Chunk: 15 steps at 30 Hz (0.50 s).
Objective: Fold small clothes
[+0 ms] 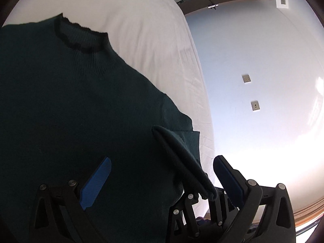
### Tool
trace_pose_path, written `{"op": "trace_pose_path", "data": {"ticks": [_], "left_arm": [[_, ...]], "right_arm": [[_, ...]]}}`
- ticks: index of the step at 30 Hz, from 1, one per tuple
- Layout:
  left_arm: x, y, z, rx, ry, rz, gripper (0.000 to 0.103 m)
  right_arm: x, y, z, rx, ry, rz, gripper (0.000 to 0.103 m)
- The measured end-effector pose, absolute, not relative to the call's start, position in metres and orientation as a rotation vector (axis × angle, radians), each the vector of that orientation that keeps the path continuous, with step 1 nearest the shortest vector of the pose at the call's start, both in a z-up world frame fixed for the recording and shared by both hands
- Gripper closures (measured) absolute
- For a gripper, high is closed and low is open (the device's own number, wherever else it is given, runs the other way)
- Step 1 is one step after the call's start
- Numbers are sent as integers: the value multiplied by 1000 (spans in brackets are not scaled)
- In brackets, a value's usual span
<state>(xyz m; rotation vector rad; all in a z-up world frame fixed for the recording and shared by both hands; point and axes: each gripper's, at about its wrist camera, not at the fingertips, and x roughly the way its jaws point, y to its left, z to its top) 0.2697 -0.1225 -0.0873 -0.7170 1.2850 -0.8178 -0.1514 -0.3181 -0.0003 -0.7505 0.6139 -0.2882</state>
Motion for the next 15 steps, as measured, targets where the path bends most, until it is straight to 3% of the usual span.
{"op": "trace_pose_path", "data": {"ticks": [2,3,4,6,9,10,12,13,15], "left_arm": [[275,-129,-97,-752,1318,-828,25],[277,-132,-102,-760,1343,-834,53],[278,-135,-105,-754,1361,-824,73],[278,-135,-103,-712,1357,-814,92],[284,-123,-96,-676,1326,-806,95],[285,-116,-93,-657,1316,-795,95],[290,-100,-85,-609,1293,-774,95],[294,-90,-81,-575,1285,-749,95],[301,-69,-78,-509,1272,-703,95]], "right_arm": [[-161,-326,-1,-761,607,-278,97],[-165,-324,0,-768,602,-273,97],[-167,-323,0,-767,599,-264,97],[-167,-320,-1,-746,622,-219,97],[-178,-319,0,-699,668,-127,94],[-182,-323,3,-654,672,-107,88],[-188,-338,14,-510,690,-77,63],[-193,-350,24,-411,689,-60,40],[-206,-384,44,-206,663,-35,34]]}}
